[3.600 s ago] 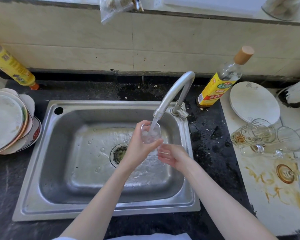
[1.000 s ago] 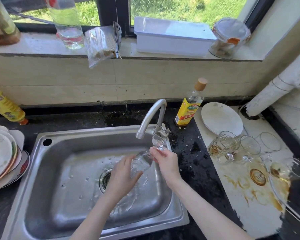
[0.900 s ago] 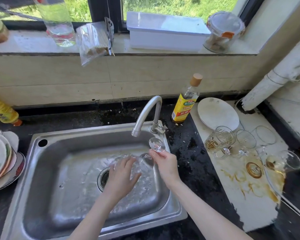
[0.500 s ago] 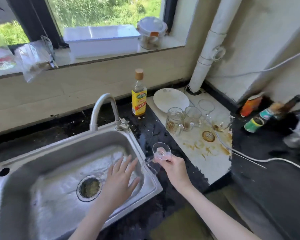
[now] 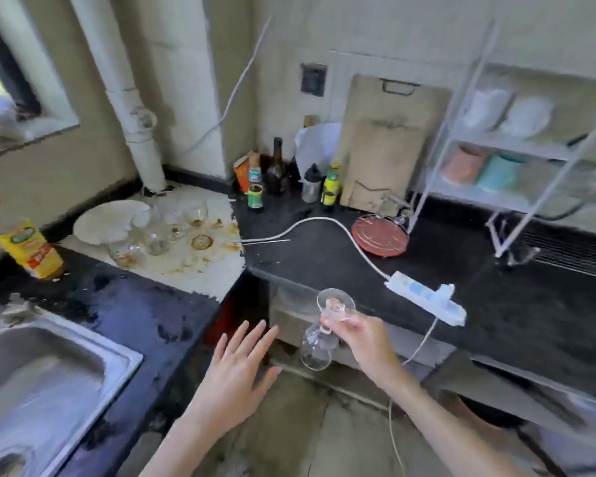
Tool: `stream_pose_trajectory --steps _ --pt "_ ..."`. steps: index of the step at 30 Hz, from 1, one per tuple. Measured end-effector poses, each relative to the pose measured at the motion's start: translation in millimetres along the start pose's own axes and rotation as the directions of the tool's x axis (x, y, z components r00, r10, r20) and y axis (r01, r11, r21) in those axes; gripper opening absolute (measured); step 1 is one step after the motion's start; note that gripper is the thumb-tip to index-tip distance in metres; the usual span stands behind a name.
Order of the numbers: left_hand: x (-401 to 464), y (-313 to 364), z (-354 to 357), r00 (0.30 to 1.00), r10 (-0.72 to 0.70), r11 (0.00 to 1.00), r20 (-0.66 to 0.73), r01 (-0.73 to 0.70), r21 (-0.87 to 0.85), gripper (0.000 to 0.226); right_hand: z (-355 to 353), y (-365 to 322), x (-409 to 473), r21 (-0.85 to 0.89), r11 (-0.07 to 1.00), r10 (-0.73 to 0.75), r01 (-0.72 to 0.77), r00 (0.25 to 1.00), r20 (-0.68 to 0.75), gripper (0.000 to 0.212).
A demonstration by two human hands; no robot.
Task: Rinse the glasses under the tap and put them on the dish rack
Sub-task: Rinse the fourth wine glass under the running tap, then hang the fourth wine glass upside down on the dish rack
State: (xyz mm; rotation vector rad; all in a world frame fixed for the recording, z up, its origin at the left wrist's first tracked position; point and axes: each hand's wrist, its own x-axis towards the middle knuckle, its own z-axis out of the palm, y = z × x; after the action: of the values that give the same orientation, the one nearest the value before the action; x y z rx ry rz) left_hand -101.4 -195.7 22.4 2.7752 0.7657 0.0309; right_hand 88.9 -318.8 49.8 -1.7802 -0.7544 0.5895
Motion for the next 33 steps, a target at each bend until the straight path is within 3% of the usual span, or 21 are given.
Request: stream_pose_trajectory --steps 3,6,10,14,18,22,26,33 --pt "20 73 -3 0.982 0.181 0.98 0.059 -0.185 0.072 0.061 -74 8 -34 0.001 1.0 0.021 -0.022 0.987 -0.159 0.008" --pt "38 141 1 0.921 0.365 0.92 0.135 -0.379 0.1 0.058 -140 15 -76 0.06 0.997 0.064 -0.045 0.933 -0.355 0.009" --pt "69 225 12 0.806 0.564 0.795 0.182 -0.589 0.144 0.059 -217 31 -131 0.07 0.992 0.123 -0.101 0.818 -0.562 0.016" --pt "104 306 20 0.645 0.746 0.645 0.167 -0.762 0.062 0.073 -284 42 -162 0.081 0.986 0.158 -0.143 0.694 -0.702 0.012" --pt "149 368 27 0.612 0.766 0.609 0.196 -0.789 0.08 0.06 -347 47 -154 0.068 0.986 0.147 -0.15 0.613 -0.776 0.011" --pt "214 423 16 0.505 0.853 0.51 0.132 -0.86 0.0 0.078 -404 46 -116 0.031 0.993 0.094 -0.118 0.575 -0.813 0.018" --pt "276 464 3 0.494 0.867 0.494 0.067 -0.869 0.023 0.084 -457 48 -76 0.035 0.994 0.086 -0.101 0.55 -0.831 0.028" --pt "369 538 -3 0.458 0.882 0.455 0.111 -0.889 0.052 0.083 -549 60 -18 0.032 0.995 0.074 -0.091 0.504 -0.86 0.031"
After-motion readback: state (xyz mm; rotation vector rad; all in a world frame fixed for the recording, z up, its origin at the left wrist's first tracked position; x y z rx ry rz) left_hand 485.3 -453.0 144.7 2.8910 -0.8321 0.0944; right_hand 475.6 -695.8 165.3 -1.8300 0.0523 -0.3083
